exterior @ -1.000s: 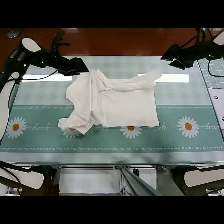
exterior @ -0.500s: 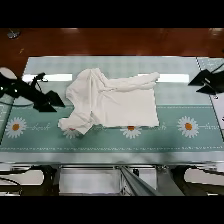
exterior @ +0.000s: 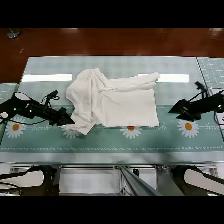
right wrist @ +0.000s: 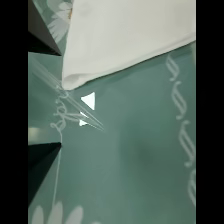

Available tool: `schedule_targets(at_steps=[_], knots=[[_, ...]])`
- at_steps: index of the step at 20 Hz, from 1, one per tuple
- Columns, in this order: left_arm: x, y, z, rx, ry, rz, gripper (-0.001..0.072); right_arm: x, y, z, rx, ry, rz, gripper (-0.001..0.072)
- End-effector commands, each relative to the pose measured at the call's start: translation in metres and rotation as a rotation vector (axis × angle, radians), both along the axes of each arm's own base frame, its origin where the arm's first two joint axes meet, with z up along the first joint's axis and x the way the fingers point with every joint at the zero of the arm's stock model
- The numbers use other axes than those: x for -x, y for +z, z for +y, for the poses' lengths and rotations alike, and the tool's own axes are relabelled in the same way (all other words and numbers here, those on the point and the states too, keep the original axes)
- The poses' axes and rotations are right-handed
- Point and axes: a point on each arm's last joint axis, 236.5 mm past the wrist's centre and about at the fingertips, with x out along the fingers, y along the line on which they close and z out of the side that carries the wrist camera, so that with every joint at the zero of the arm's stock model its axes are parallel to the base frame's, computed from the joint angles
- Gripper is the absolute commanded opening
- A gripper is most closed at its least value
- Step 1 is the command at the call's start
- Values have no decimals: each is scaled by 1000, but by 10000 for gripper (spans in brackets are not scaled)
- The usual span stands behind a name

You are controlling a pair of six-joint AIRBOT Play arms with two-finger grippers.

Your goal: Fold the shirts.

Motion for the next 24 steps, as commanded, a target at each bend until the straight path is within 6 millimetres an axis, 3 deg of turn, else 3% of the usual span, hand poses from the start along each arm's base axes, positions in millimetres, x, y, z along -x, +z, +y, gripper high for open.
schedule_targets(at_steps=[1,7,10,12,14,16,18,20,22,23,24], knots=[[3,-1,-6,17,-25,-22,32,25,-23,33,-20,51,88,622],[2,0,-6,20,-19,-24,32,0,-42,82,-37,72,69,621],[-8,4,-11,44,20,-41,32,-19,-38,111,-80,96,41,588],[-21,15,-20,97,58,-88,32,-30,-29,128,-92,140,11,21],[-43,42,-27,155,113,-163,31,-44,-3,131,-77,198,-29,16],[-80,101,-30,209,142,-352,31,-82,51,119,-18,212,-152,16],[-114,209,-38,309,133,-663,31,-135,148,106,41,192,-417,16],[-127,322,-37,319,124,-958,31,-167,273,93,87,143,-733,16],[-122,424,-29,249,144,-1206,31,-156,394,85,130,126,-1020,16],[-113,468,-22,180,160,-1316,30,-135,446,83,161,124,-1148,16],[-102,501,-13,95,179,-1399,31,-111,484,82,187,118,-1249,16]])
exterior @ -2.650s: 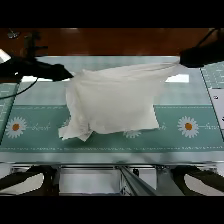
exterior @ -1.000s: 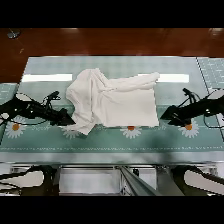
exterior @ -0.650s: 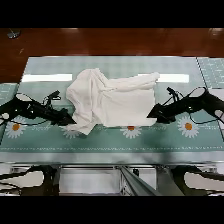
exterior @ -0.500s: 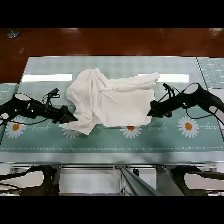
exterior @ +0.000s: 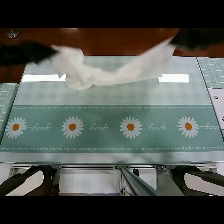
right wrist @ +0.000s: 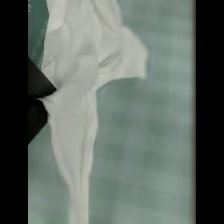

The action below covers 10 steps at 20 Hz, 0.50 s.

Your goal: Fold the shirts.

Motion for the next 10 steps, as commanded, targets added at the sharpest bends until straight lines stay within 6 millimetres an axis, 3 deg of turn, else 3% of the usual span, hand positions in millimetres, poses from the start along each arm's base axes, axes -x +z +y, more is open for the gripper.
schedule_targets(at_steps=[1,3,5,8,10], knots=[[44,157,21,-110,203,-350,30,78,163,-12,49,-46,-422,16],[88,205,29,-170,297,-458,31,139,200,-21,96,-81,-535,16],[138,237,31,-242,368,-583,31,196,224,-29,136,-117,-626,16],[194,252,47,-326,510,-660,31,262,246,-51,199,-219,-735,16],[221,250,52,-382,555,-682,31,290,248,-56,213,-245,-760,16]])
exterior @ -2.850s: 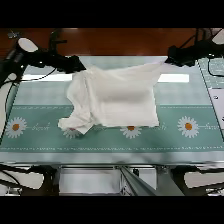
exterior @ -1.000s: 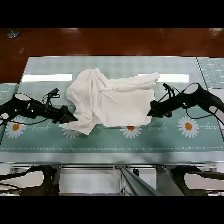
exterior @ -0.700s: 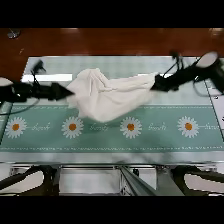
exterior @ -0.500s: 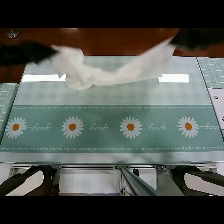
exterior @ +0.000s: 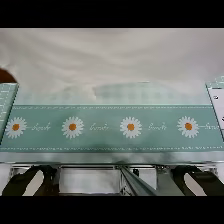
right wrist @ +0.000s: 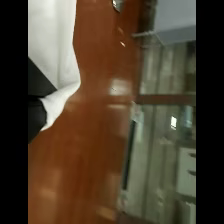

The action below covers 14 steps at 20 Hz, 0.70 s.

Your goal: Fold the shirts.

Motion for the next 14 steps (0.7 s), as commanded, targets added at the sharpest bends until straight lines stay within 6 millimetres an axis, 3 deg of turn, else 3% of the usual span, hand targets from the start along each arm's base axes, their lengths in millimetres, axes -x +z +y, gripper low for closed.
schedule_targets(at_steps=[1,3,6,11,14], knots=[[55,7,20,-69,166,-63,31,60,10,-16,24,-80,-73,16],[61,-1,21,-58,174,-33,31,60,-1,-16,15,-79,-26,17],[35,-41,24,-38,155,122,31,26,-54,-14,16,-65,170,16],[-46,-174,13,62,6,490,31,-59,-182,-12,-25,-50,501,16],[-111,-265,18,155,23,624,31,-117,-271,-21,-59,-97,661,16]])
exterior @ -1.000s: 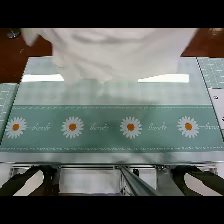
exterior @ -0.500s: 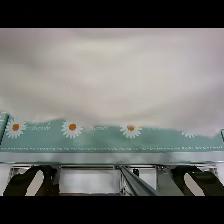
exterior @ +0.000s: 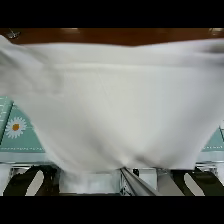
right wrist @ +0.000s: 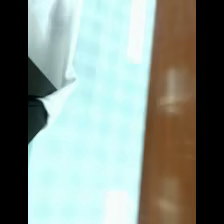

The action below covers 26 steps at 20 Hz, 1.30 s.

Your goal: Fold the shirts.

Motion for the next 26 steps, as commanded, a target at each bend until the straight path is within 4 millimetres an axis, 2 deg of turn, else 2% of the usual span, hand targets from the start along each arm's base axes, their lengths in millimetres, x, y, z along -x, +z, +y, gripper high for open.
schedule_targets(at_steps=[1,3,5,7,9,11,13,14,15,16,18,19,20,22,23,24,26], knots=[[-67,-105,-3,92,17,142,31,-62,-103,-8,-29,-50,182,16],[-110,-150,-9,101,36,190,31,-109,-148,-8,-53,-66,257,16],[-160,-185,-13,114,83,204,31,-157,-184,-9,-85,-91,303,16],[-202,-215,-19,123,117,227,31,-203,-212,-2,-147,-94,352,16],[-233,-245,-27,158,136,296,31,-247,-233,10,-238,-99,377,16],[-254,-268,-34,194,144,365,32,-280,-253,25,-332,-86,410,17],[-260,-282,-45,226,119,436,35,-299,-270,35,-422,-77,438,21],[-259,-286,-48,222,100,460,97,-302,-276,36,-462,-80,454,166],[-255,-288,-49,203,76,477,474,-301,-280,31,-494,-85,476,517],[-248,-290,-46,179,59,505,703,-295,-282,22,-493,-87,504,626],[-216,-302,-25,80,2,643,705,-264,-285,-8,-455,-64,606,627],[-192,-312,-8,32,-20,744,705,-238,-289,-30,-393,-54,683,627],[-170,-321,9,9,-21,832,705,-211,-295,-57,-299,-64,764,626],[-138,-335,52,25,97,958,705,-147,-307,-135,-37,-203,939,626],[-119,-341,71,47,166,1002,705,-127,-307,-160,-2,-284,955,625],[-96,-350,83,75,206,1041,705,-118,-307,-168,-68,-340,921,626],[-36,-376,87,130,218,1159,704,-101,-315,-158,-215,-355,812,626]])
